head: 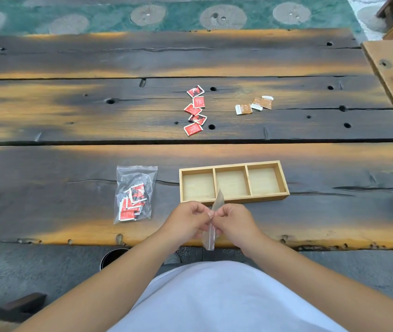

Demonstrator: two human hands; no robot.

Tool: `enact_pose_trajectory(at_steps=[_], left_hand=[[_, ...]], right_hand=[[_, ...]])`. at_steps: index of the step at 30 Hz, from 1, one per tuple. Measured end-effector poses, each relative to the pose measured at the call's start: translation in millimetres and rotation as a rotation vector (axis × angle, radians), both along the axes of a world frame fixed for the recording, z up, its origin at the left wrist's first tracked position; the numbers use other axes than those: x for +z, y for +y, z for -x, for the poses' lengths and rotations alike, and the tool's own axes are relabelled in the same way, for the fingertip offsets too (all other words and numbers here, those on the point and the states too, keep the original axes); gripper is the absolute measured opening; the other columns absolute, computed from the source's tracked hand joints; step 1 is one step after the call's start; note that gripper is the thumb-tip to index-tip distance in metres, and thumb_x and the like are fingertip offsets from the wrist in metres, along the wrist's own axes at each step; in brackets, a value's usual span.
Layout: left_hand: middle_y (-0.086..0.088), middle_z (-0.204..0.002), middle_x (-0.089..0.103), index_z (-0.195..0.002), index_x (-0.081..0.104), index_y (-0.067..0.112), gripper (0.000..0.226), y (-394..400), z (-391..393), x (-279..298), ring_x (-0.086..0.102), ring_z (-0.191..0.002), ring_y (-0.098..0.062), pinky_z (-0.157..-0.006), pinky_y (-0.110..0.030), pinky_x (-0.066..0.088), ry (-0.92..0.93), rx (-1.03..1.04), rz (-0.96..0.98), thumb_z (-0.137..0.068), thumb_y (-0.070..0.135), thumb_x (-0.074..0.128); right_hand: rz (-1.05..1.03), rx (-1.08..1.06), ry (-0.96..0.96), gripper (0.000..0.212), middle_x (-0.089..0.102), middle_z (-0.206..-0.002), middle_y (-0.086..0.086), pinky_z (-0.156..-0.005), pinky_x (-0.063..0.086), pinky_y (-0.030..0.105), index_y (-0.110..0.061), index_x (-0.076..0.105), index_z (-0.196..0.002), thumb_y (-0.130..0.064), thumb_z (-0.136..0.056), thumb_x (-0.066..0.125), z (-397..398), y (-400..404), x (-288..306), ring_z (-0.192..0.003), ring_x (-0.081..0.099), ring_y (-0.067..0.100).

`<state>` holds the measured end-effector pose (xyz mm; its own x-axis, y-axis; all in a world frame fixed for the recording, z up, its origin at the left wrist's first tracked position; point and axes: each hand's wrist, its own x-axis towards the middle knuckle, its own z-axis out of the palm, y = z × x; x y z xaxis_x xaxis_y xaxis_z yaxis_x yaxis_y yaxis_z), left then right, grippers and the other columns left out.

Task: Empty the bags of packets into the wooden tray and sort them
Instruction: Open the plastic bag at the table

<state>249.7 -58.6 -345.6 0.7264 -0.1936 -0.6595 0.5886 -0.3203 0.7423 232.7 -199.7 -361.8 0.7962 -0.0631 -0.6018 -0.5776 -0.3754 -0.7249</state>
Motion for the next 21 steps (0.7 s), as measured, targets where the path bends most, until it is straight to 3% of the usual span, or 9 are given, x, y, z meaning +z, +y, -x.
enact_pose_trajectory(at_steps=[3, 6, 10, 13, 15, 18, 21], left_hand=[[-0.001, -0.077, 0.071, -0.079, 0.062, 0.016, 0.015, 0, -2, 1, 0.068, -0.07, -0.012, -0.055, -0.024, 0.053, 0.024, 0.005, -0.023, -0.092, 0.024, 0.064], [-0.004, -0.078, 0.071, -0.082, 0.061, 0.014, 0.013, 0, -4, 3, 0.071, -0.07, -0.015, -0.05, -0.023, 0.052, 0.037, 0.008, -0.022, -0.093, 0.021, 0.062], [-0.001, -0.078, 0.072, -0.082, 0.061, 0.014, 0.014, 3, -6, 4, 0.072, -0.069, -0.012, -0.053, -0.023, 0.053, 0.057, 0.019, 0.028, -0.095, 0.018, 0.059], [-0.006, -0.084, 0.073, -0.084, 0.062, 0.013, 0.012, 4, -8, 4, 0.07, -0.07, -0.011, -0.055, -0.023, 0.053, 0.064, 0.017, 0.023, -0.095, 0.014, 0.058], [-0.008, -0.083, 0.071, -0.084, 0.063, 0.012, 0.009, 3, -8, 4, 0.068, -0.069, -0.009, -0.058, -0.023, 0.053, 0.039, -0.025, -0.028, -0.092, 0.01, 0.06], [-0.004, -0.075, 0.067, -0.079, 0.063, 0.013, 0.011, 4, -9, 3, 0.064, -0.067, -0.011, -0.058, -0.023, 0.052, -0.001, -0.1, -0.112, -0.088, 0.009, 0.061], [-0.004, -0.07, 0.063, -0.071, 0.061, 0.015, 0.015, 7, -14, 0, 0.057, -0.067, -0.017, -0.051, -0.017, 0.043, -0.104, -0.212, -0.193, -0.084, 0.007, 0.061]], right_hand=[[0.131, 0.108, -0.068, 0.033, 0.061, -0.055, -0.003, -0.065, 0.049, 0.03, -0.019, 0.053, -0.051, -0.02, -0.082, 0.064, -2, 3, 0, -0.06, 0.055, 0.014], [0.131, 0.184, -0.061, 0.031, 0.058, -0.056, -0.008, -0.06, 0.043, 0.027, -0.022, 0.056, -0.055, -0.025, -0.084, 0.067, -5, 2, 0, -0.058, 0.051, 0.011], [-0.082, 0.141, -0.047, 0.025, 0.061, -0.059, -0.001, -0.061, 0.045, 0.026, -0.019, 0.063, -0.062, -0.018, -0.086, 0.07, -6, -6, 3, -0.059, 0.054, 0.015], [-0.245, 0.076, 0.008, 0.022, 0.063, -0.063, 0.006, -0.048, 0.041, 0.012, -0.009, 0.065, -0.071, -0.009, -0.093, 0.062, -5, -11, 9, -0.055, 0.056, 0.013], [-0.271, 0.061, 0.031, 0.024, 0.064, -0.065, 0.008, -0.044, 0.038, 0.009, -0.008, 0.065, -0.07, -0.005, -0.093, 0.059, -4, -12, 11, -0.054, 0.056, 0.011], [-0.219, 0.083, 0.012, 0.022, 0.066, -0.07, 0.011, -0.048, 0.043, 0.012, -0.007, 0.066, -0.07, -0.004, -0.092, 0.06, -4, -11, 9, -0.055, 0.057, 0.011], [-0.019, 0.171, -0.076, 0.022, 0.067, -0.061, 0.001, -0.063, 0.05, 0.028, -0.014, 0.07, -0.065, -0.013, -0.087, 0.065, -7, -11, 2, -0.057, 0.057, 0.012]])
